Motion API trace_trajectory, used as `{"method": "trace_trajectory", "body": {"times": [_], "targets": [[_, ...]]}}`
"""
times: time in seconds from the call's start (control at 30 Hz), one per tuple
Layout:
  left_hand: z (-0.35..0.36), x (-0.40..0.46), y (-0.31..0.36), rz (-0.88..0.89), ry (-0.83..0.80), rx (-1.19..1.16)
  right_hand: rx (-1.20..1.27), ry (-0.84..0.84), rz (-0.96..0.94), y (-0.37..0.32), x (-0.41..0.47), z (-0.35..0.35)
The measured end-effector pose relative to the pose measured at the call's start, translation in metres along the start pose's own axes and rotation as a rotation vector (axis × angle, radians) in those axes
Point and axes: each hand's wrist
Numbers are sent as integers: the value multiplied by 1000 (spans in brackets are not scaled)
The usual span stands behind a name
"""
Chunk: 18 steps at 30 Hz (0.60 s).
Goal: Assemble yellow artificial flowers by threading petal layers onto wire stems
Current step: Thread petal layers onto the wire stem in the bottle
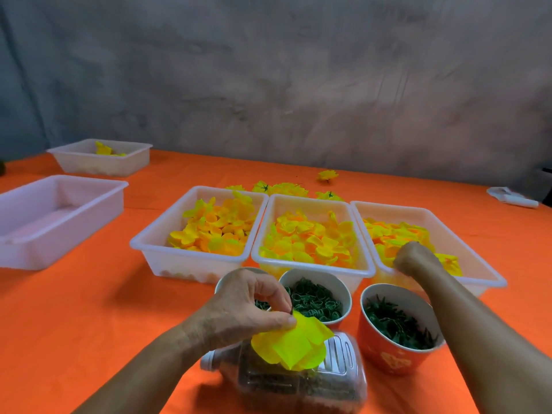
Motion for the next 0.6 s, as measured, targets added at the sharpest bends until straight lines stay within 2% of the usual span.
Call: {"method": "trace_trajectory", "body": {"times": [0.07,0.17,0.3,0.6], "targets": [[0,0,0,8,1,11,-60,-82,-16,-3,4,-1],[-1,-1,-2,6,-1,-24,-57,-74,-20,-4,6,1],[0,-1,-4,3,-10,-47,134,31,32,0,4,7],[-1,0,-4,16,-4,-12,606,272,20,7,-1,-10]]}}
Point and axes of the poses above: each hand's wrist, its own x-axis towards the middle knuckle, its own z-axis out of the palm, y = z × x, and after that the axes turned 2 degrees about -x, right-handed
